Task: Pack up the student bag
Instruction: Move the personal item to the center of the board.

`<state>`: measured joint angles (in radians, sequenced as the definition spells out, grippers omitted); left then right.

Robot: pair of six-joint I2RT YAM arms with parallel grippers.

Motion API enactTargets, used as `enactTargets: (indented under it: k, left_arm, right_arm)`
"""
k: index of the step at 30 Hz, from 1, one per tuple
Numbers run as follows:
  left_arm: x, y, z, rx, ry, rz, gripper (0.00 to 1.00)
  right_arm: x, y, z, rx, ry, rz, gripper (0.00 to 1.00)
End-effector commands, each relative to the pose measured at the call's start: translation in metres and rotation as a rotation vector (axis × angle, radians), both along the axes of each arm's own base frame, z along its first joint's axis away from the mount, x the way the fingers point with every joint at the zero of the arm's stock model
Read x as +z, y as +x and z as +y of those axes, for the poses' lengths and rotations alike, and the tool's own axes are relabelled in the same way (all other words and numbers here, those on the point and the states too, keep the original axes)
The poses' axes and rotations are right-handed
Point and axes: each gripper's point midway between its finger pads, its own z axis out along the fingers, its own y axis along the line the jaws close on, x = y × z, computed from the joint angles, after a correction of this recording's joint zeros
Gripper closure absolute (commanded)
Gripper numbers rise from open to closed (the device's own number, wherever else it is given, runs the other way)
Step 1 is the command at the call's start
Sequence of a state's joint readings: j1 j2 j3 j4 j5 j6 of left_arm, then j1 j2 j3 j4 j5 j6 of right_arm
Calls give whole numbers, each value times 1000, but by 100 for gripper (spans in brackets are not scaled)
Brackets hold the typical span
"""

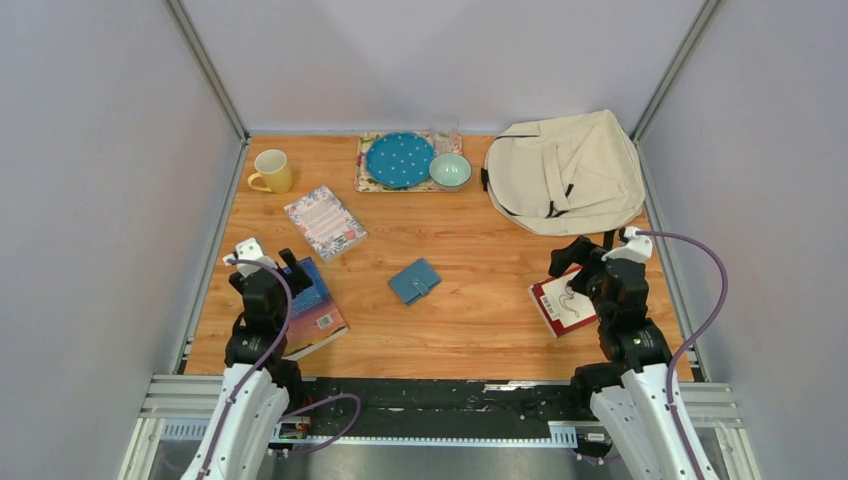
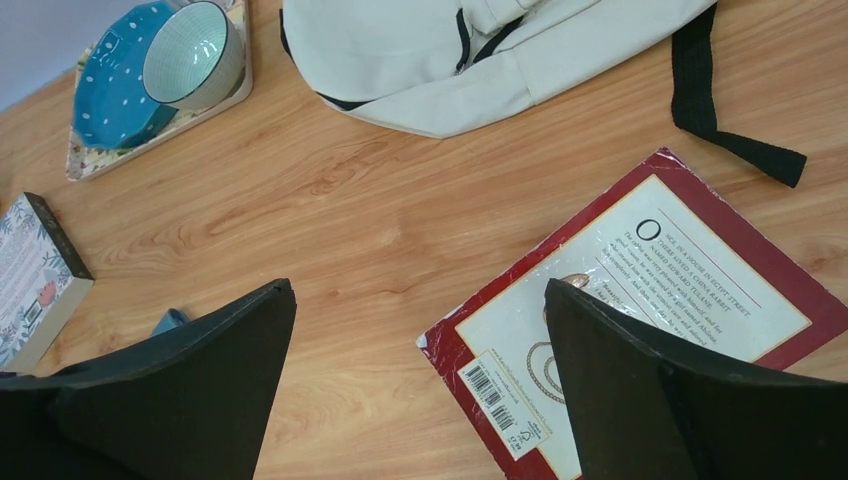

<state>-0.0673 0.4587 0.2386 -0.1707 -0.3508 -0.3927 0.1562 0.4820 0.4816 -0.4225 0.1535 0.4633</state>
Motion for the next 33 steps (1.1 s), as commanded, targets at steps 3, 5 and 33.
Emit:
enactTargets:
  k: [3,5,33]
  left_arm:
    - [44,-4,-42,-183,-156,-69,10]
    - [44,-13,-61,-244,-256,-30,10]
    - [44,-69,-272,-1110,-203,64,4]
  right_arm:
    - [33,3,9,44,31,-74,1]
    - [36,3,12,56,40,-83,1]
    - [39,6,38,101,231,-17,1]
